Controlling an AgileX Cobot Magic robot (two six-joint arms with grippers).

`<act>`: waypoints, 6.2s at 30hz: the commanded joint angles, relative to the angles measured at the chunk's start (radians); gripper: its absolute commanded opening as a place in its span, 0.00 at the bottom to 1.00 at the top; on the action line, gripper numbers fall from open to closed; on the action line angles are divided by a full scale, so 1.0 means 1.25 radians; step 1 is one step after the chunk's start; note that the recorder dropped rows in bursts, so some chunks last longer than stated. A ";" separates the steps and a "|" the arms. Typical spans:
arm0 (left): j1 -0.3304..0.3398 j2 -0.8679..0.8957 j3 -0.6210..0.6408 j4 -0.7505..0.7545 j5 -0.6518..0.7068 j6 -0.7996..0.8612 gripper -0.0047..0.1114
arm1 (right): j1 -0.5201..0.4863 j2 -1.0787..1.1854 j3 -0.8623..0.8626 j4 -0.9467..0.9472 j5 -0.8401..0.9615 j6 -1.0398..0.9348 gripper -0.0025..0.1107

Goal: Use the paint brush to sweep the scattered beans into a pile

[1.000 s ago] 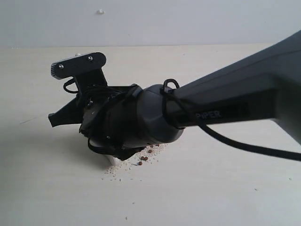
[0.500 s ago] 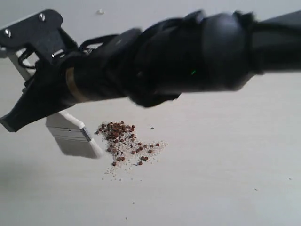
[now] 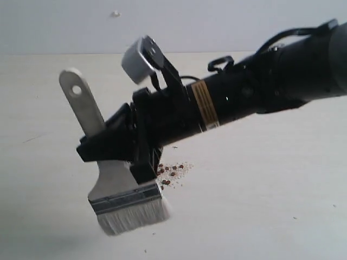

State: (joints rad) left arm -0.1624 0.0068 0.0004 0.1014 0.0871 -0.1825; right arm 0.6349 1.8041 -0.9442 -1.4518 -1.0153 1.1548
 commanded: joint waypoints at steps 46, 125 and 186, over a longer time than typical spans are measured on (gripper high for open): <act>0.003 -0.005 0.000 -0.006 -0.006 -0.003 0.04 | -0.031 0.005 -0.197 0.025 0.549 0.147 0.02; 0.003 -0.005 0.000 -0.006 -0.006 -0.003 0.04 | 0.477 0.244 -0.271 0.092 1.637 0.525 0.02; 0.003 -0.005 0.000 -0.006 -0.006 -0.003 0.04 | 0.041 0.008 -0.110 2.252 1.681 -2.414 0.02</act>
State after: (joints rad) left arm -0.1624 0.0068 0.0004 0.1014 0.0871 -0.1825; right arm 0.6899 1.7860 -1.1057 1.3156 1.0725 -1.7769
